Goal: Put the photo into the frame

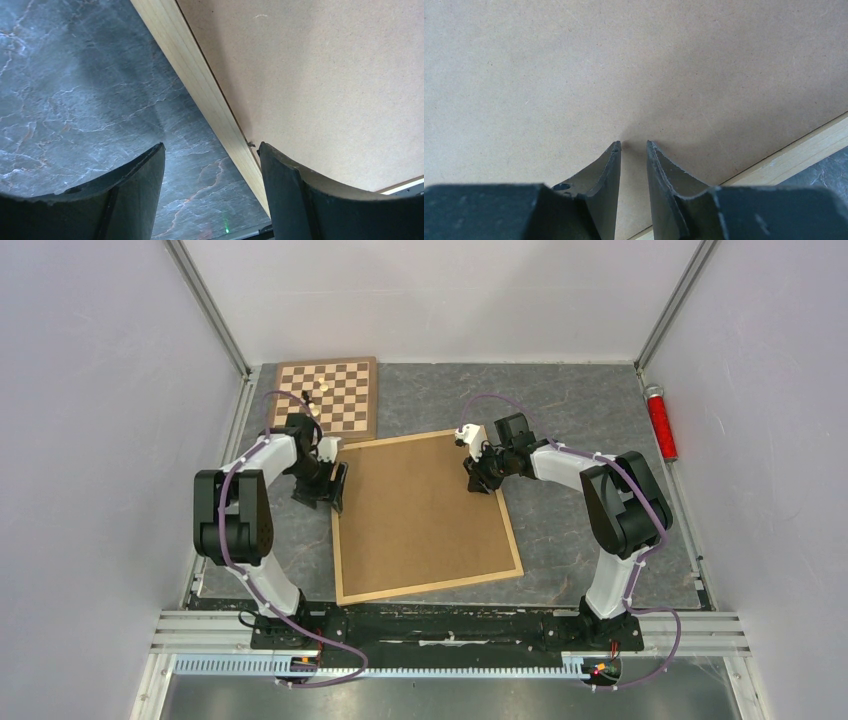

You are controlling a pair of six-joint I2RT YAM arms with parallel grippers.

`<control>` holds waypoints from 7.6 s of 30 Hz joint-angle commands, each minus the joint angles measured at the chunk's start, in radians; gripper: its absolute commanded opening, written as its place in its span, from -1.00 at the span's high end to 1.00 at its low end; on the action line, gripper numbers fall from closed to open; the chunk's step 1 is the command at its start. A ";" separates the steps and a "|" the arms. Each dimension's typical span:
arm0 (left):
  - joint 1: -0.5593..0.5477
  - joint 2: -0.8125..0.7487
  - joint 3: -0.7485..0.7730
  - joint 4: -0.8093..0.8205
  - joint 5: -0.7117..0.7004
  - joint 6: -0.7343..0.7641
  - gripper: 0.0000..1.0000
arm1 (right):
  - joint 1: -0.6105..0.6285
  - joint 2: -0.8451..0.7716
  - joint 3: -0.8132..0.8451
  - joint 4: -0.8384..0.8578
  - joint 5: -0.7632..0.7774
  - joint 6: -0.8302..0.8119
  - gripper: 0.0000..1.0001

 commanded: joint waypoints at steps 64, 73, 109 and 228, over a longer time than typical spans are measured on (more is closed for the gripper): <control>-0.338 -0.417 -0.375 -0.063 -0.088 0.321 -0.51 | 0.016 0.055 -0.082 -0.191 0.055 -0.023 0.44; -0.367 -0.434 -0.388 -0.075 -0.085 0.312 -0.51 | 0.016 0.048 -0.086 -0.190 0.054 -0.023 0.45; -0.395 -0.306 -0.356 0.028 -0.086 0.302 -0.50 | 0.015 0.050 -0.085 -0.189 0.046 -0.019 0.45; -0.465 -0.515 -0.457 -0.032 -0.117 0.557 -0.41 | 0.009 0.061 -0.076 -0.174 0.014 -0.014 0.46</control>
